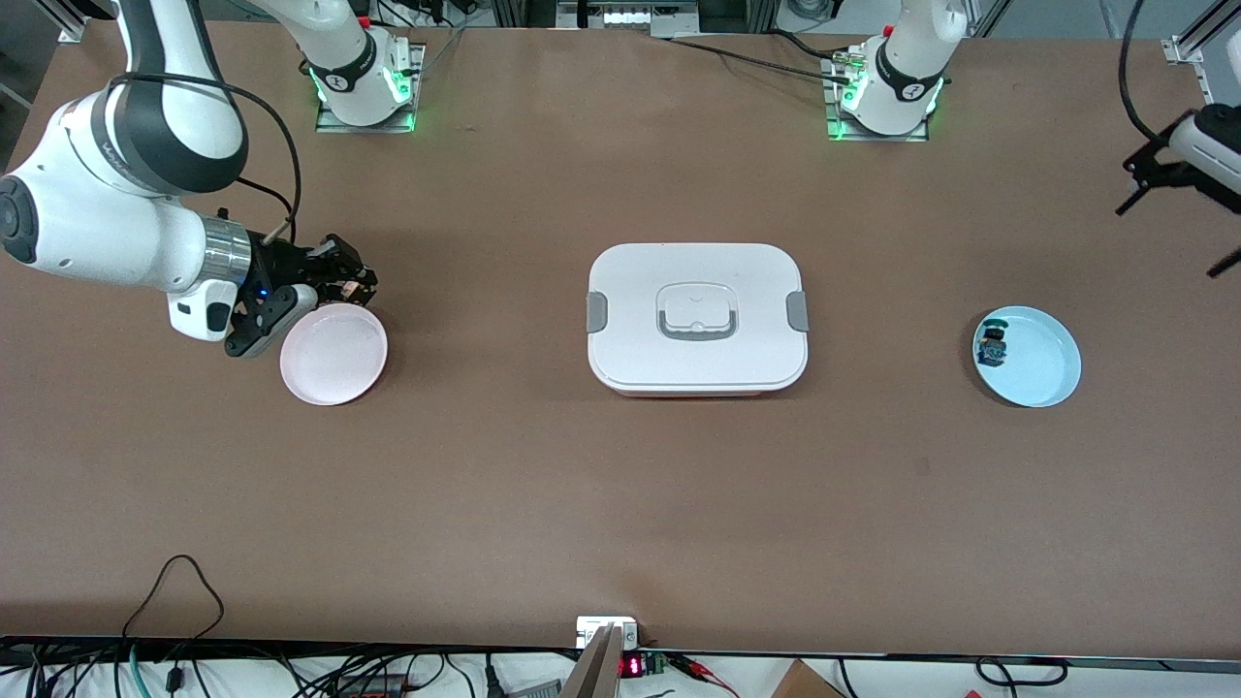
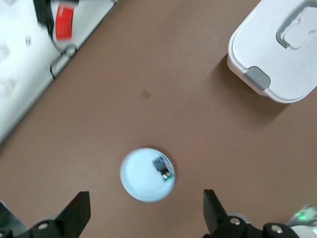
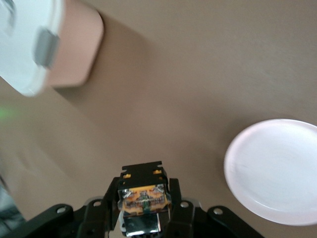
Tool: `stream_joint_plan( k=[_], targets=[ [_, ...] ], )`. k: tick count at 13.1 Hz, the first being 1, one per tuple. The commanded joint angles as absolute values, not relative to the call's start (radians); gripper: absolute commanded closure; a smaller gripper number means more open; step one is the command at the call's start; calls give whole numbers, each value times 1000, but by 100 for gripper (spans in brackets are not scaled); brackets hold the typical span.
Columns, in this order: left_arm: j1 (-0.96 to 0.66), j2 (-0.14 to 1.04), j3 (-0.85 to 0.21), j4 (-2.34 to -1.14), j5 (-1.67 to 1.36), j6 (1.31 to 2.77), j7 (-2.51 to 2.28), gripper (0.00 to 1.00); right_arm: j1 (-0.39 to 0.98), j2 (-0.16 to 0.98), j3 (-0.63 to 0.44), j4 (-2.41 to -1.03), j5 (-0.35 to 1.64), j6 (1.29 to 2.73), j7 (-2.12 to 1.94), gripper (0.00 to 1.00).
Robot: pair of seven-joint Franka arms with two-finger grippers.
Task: Transfer orange switch to right arm and place
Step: 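Lower the orange switch onto the white plate with the right gripper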
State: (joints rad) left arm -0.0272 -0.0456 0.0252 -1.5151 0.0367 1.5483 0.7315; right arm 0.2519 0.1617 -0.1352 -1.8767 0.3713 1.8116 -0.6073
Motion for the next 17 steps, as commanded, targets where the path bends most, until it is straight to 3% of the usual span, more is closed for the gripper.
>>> stream_joint_plan(
  k=[1,9,11,12,14,17],
  targets=[
    [-41,-81,29,-1551,63,1394,484,0,241,140,-124,-1934,231,1856,-731,100],
    [15,-15,22,-1548,-47,1429,80,0,239,138,-126,-2141,-5,2210,-1058,100],
    [18,-14,21,-1603,-52,1481,55,0,239,140,-126,-2218,-6,2333,-1080,100],
    [20,-23,23,-1685,-51,1562,54,0,239,149,-127,-2238,-15,2380,-1083,100],
    [21,-52,21,-1782,-51,1660,25,0,229,173,-130,-2247,-54,2431,-1127,100],
    [14,-57,14,-1732,-51,1591,-28,0,227,207,-132,-2247,-57,2442,-1169,100]
  ],
)
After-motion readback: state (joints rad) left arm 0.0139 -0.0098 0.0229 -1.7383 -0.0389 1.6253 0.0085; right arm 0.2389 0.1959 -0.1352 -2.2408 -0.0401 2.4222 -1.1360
